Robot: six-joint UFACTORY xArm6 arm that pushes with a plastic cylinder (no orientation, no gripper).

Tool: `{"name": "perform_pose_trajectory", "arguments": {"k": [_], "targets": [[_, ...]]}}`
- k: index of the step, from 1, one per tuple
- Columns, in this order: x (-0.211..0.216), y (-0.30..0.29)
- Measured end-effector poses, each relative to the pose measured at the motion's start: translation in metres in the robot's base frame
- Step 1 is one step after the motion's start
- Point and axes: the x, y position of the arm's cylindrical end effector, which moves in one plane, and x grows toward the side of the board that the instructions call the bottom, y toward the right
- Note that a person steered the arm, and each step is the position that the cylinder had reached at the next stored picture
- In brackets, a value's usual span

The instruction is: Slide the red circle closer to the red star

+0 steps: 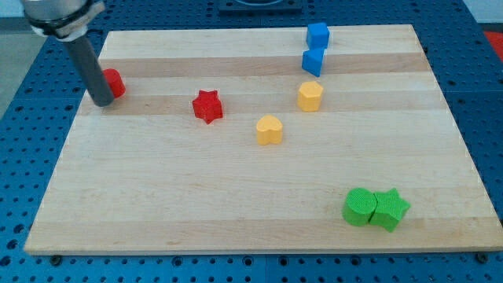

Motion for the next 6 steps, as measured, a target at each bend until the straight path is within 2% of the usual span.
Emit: {"name": "perform_pose_trajectory", "arguments": {"k": [1,2,4,6], "targets": [[-0.005,-0.026],[-0.028,-0.011],[-0.027,0.05],[-0.075,0.037]]}}
